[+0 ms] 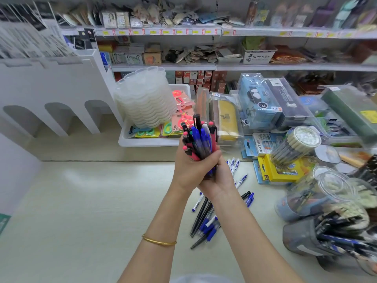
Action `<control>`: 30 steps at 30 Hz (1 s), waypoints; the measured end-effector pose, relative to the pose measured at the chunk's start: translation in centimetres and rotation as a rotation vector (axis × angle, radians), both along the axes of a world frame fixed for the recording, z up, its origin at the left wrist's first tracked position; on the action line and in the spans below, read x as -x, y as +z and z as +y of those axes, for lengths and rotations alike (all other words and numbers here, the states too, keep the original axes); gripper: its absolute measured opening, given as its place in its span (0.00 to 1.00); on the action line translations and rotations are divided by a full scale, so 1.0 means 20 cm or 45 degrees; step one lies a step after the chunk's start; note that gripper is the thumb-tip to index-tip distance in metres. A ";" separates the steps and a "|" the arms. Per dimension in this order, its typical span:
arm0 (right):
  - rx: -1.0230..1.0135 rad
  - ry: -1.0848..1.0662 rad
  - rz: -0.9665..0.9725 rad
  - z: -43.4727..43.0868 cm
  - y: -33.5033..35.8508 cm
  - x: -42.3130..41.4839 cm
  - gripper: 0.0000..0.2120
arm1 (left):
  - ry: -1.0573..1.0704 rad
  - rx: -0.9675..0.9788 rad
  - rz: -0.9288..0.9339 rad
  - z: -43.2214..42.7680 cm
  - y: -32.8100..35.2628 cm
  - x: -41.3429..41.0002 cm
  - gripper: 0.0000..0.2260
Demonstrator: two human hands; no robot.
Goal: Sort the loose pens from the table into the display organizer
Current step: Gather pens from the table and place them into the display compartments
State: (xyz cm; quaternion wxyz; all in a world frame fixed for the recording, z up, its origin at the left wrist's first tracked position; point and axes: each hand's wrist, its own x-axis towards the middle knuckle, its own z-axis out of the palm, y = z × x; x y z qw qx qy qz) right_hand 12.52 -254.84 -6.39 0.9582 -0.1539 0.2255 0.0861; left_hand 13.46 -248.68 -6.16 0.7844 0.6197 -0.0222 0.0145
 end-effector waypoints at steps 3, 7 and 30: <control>-0.006 -0.019 0.005 0.00 0.00 -0.01 0.15 | -0.089 -0.064 -0.050 0.02 0.04 0.02 0.27; -0.003 0.016 -0.012 0.01 0.04 0.01 0.23 | -0.157 -0.061 -0.080 0.04 0.04 0.07 0.28; 0.708 0.706 0.012 0.76 0.00 0.34 0.11 | 0.298 0.331 0.198 0.96 0.10 0.53 0.09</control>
